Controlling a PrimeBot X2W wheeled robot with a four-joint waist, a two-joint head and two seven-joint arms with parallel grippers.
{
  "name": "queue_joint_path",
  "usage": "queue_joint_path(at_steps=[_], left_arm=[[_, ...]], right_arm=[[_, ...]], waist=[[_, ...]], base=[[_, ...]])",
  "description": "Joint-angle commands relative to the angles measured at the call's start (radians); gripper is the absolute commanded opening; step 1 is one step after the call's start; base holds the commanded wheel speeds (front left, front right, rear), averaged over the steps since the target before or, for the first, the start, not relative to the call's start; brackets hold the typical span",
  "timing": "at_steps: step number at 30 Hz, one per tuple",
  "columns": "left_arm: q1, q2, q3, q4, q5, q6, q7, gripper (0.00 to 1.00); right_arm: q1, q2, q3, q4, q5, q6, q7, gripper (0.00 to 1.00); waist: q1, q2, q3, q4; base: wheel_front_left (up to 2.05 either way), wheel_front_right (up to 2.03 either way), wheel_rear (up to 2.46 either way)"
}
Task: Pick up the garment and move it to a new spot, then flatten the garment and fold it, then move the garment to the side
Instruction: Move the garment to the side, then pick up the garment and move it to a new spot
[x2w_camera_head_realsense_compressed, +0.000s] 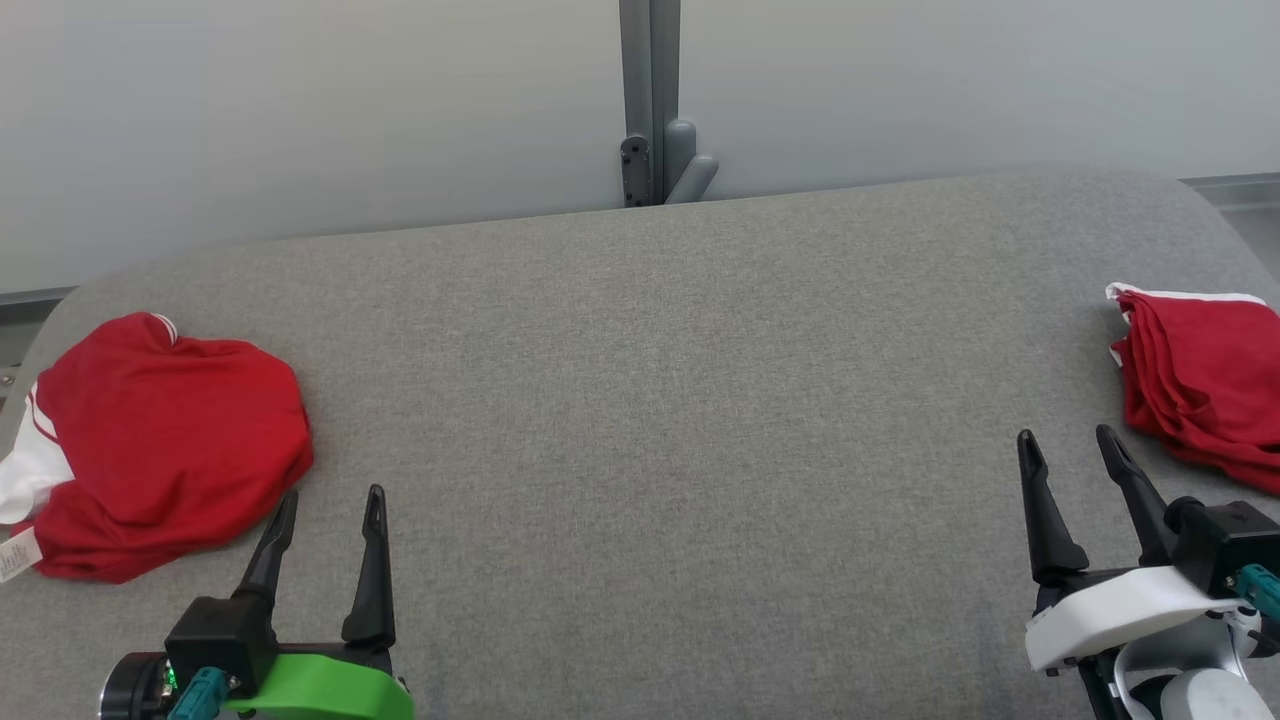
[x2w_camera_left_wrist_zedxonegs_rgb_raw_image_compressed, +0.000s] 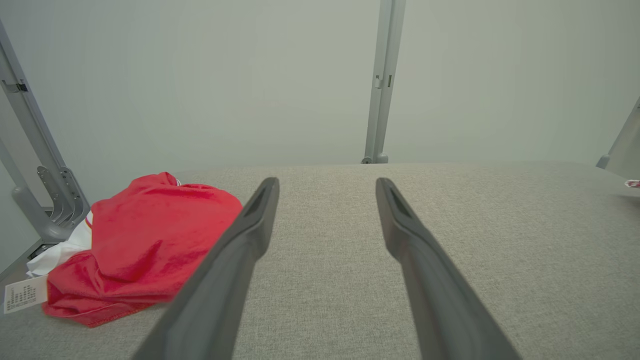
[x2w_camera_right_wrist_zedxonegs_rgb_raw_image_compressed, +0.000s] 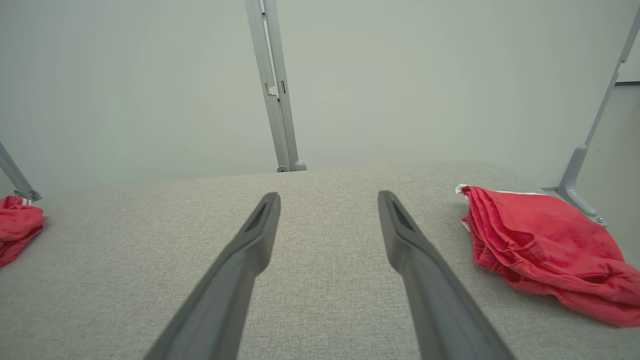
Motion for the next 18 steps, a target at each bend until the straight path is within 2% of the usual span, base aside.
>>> queue_joint_path(at_steps=[1,11,18], left_arm=[[0.002,0.008,-0.001,-0.003,-0.009,0.005,0.001,1.00],[-0.011,0.010,-0.006,0.002,-0.014,0.004,0.005,1.00],[-0.043,0.021,0.005,-0.005,-0.015,-0.008,0.001,1.00]], right_arm=[[0.008,0.001,-0.003,-0.007,-0.002,-0.001,0.002,1.00],[0.016,0.004,-0.012,-0.003,0.001,-0.001,-0.003,1.00],[0.009,0.011,-0.001,-0.019,-0.005,-0.001,-0.006,1.00]], waist=[[0.0001,0.0000,0.000,0.000],[0.0001,0.0000,0.002,0.009],[0.0001,0.0000,0.015,0.067]], base=[[0.00,0.00,0.00],[0.00,0.00,0.00],[0.00,0.00,0.00]])
